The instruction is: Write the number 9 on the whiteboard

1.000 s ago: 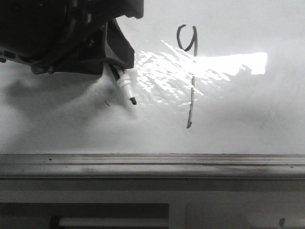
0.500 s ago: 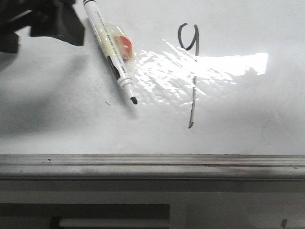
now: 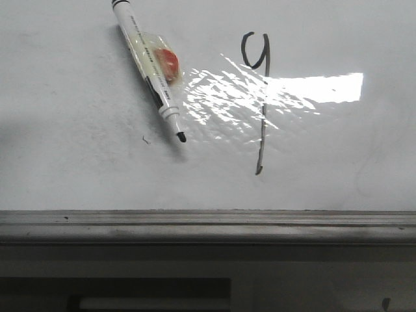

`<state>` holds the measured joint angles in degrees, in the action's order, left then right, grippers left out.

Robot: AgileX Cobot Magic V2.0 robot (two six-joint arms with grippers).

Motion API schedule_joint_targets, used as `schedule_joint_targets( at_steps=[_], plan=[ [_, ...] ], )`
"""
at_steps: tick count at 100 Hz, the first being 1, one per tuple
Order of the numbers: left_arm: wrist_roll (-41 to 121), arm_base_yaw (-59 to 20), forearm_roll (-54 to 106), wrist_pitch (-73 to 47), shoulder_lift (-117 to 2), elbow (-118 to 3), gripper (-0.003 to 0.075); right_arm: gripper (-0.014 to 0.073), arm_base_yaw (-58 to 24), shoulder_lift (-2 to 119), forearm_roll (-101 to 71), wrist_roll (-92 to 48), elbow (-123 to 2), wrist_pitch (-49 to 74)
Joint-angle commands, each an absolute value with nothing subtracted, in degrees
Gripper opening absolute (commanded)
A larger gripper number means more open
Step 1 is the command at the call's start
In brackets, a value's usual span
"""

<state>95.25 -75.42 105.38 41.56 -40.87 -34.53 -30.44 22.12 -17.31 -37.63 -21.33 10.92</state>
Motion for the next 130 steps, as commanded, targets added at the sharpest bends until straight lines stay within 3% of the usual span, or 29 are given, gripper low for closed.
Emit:
schedule_joint_targets(
  at_steps=[1, 64, 85, 97, 107, 130],
  plan=[
    [95.5, -76.2, 105.9, 41.0, -40.1, -35.6, -0.002, -0.0061, -30.2, 22.4, -17.3, -37.4, -22.3, 5.7],
    [95.6, -76.2, 105.7, 40.8, -40.2, -35.6, -0.002, -0.0061, -30.2, 22.4, -17.3, -37.4, -22.3, 5.7],
    [98.3, -73.7, 97.0, 49.9, -36.1, -32.0, -0.002, -0.0061, -30.2, 22.4, -17.3, -37.4, -22.3, 5.7],
    [97.8, -68.1, 90.9, 46.0, -32.1, -29.0, -0.002, -0.0061, -30.2, 22.4, -17.3, -37.4, -22.3, 5.7],
    [92.6, -60.0, 81.5, 35.8, -29.0, -25.0, -0.002, -0.0061, -30.2, 22.4, -17.3, -37.4, -22.3, 5.7],
    [52.4, -36.0, 52.0, 16.8, -22.6, -11.2, -0.002, -0.0061, -30.2, 22.4, -17.3, -37.4, -22.3, 5.7]
  ],
)
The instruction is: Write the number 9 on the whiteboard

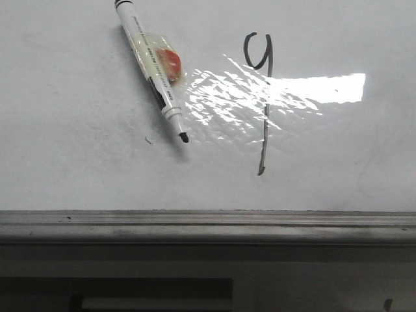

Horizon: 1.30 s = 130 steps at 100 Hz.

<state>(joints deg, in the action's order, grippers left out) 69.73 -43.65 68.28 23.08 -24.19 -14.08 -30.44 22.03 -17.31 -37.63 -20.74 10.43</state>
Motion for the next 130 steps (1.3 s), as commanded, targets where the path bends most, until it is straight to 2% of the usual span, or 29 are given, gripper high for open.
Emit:
schedule_joint_targets(
  at_steps=[1, 15, 30, 70, 130],
  plan=[
    [48.9, -35.3, 50.3, 16.4, -22.2, -10.3, -0.002, -0.0061, -30.2, 22.4, -17.3, -37.4, -22.3, 5.7],
    [14.4, -24.4, 16.9, 12.5, -17.1, -3.9, -0.002, -0.0061, -30.2, 22.4, -17.3, -37.4, -22.3, 5.7],
    [-2.4, -18.0, -1.2, 12.2, -10.9, 0.3, -0.002, -0.0061, -30.2, 22.4, -17.3, -37.4, -22.3, 5.7],
    [-2.7, -10.5, -1.9, -16.0, -0.1, 1.1, -0.002, -0.0061, -30.2, 22.4, -17.3, -37.4, -22.3, 5.7],
    [-2.7, -10.4, -1.9, -15.8, 1.7, 1.1, -0.002, -0.0061, -30.2, 22.4, -17.3, -37.4, -22.3, 5.7]
  ],
)
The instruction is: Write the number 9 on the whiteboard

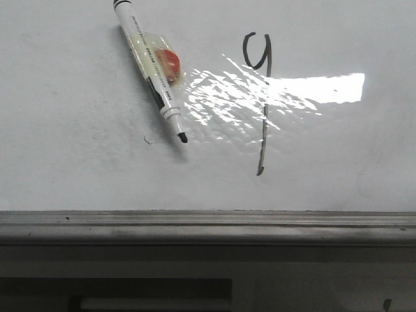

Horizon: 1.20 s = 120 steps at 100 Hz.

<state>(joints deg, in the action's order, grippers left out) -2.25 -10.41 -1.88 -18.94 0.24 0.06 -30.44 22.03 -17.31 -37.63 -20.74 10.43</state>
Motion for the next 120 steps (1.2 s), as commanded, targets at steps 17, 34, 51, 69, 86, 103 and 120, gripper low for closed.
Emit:
schedule_joint_targets(
  at_steps=[17, 34, 51, 69, 86, 103, 120],
  plan=[
    [-2.7, -10.4, -1.9, -15.8, 1.7, 1.1, -0.002, -0.0061, -30.2, 22.4, -17.3, -37.4, -22.3, 5.7],
    [-2.7, -10.4, -1.9, -15.8, 1.7, 1.1, -0.002, -0.0061, -30.2, 22.4, -17.3, -37.4, -22.1, 5.6],
    [-2.7, -10.4, -1.9, -15.8, 1.7, 1.1, -0.002, -0.0061, -30.1, 22.4, -17.1, -37.4, -21.4, 5.7],
    [-2.7, -10.4, -1.9, -15.8, 1.7, 1.1, -0.002, -0.0061, -24.5, 22.3, -5.6, -24.5, -13.2, -5.8],
    [-2.7, -10.4, -1.9, -15.8, 1.7, 1.1, -0.002, -0.0061, -16.1, 22.3, 5.9, -7.2, -0.9, -21.2],
    [-2.7, -10.4, -1.9, -15.8, 1.7, 1.1, -0.002, -0.0061, -9.8, 18.8, 6.5, -7.2, 1.8, -12.8],
    [-2.7, -10.4, -1.9, -15.8, 1.7, 1.1, -0.002, -0.0061, -6.1, 11.8, 6.5, -7.2, 2.2, -1.6]
  ],
)
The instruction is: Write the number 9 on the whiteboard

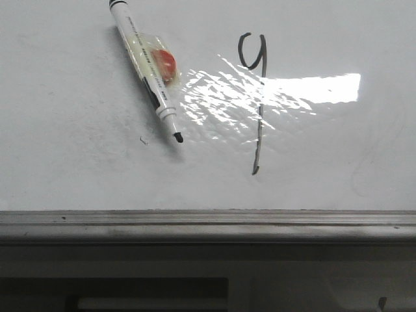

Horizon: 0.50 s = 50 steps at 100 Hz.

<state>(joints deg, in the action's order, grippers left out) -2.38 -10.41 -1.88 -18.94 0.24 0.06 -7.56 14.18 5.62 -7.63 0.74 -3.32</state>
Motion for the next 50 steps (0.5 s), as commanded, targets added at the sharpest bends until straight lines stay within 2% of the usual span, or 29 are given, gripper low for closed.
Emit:
schedule_joint_targets(
  at_steps=[1, 22, 50],
  plan=[
    [-2.7, -10.4, -1.9, -15.8, 1.7, 1.1, -0.002, -0.0061, -5.9, 11.1, 6.5, -7.2, 2.2, -0.3],
    [-2.7, -10.4, -1.9, -15.8, 1.7, 1.1, -0.002, -0.0061, -5.4, 0.4, 6.5, -7.2, 2.2, 18.6],
    [-2.7, -10.4, -1.8, -15.9, 1.7, 1.1, -0.002, -0.0061, -5.0, -1.5, 6.5, -7.2, 2.2, 15.6]
  ],
)
